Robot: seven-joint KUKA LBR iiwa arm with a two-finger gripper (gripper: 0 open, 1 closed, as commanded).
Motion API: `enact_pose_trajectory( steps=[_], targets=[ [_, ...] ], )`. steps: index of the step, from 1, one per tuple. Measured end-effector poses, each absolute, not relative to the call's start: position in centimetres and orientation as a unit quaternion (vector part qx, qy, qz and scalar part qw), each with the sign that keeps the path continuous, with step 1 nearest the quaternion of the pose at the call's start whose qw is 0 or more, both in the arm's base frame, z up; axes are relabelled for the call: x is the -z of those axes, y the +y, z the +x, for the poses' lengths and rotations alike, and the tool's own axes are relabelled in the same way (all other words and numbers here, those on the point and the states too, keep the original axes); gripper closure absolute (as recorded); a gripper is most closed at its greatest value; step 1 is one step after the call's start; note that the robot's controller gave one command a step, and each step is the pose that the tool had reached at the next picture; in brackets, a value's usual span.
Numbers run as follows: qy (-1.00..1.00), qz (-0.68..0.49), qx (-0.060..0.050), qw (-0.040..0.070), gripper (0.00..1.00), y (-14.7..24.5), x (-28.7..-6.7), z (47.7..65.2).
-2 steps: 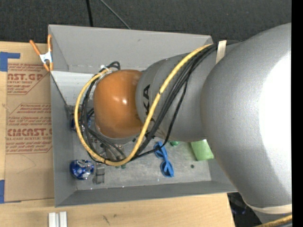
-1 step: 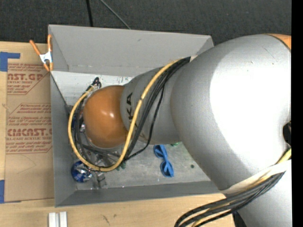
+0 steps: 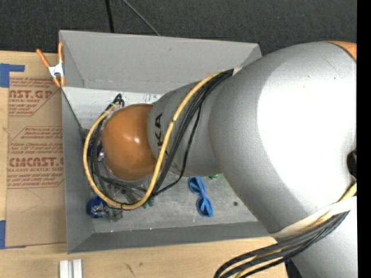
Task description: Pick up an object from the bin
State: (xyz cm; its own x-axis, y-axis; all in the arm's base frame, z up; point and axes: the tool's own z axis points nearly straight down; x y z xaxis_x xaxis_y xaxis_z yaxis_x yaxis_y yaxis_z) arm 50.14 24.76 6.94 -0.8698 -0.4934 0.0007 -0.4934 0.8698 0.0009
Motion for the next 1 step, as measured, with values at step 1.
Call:
enact_pose_trajectory(
  steps=[1],
  targets=[
    [-0.961,0.278,0.001,-0.006,1.0,24.24,-21.69,53.96]
  ],
)
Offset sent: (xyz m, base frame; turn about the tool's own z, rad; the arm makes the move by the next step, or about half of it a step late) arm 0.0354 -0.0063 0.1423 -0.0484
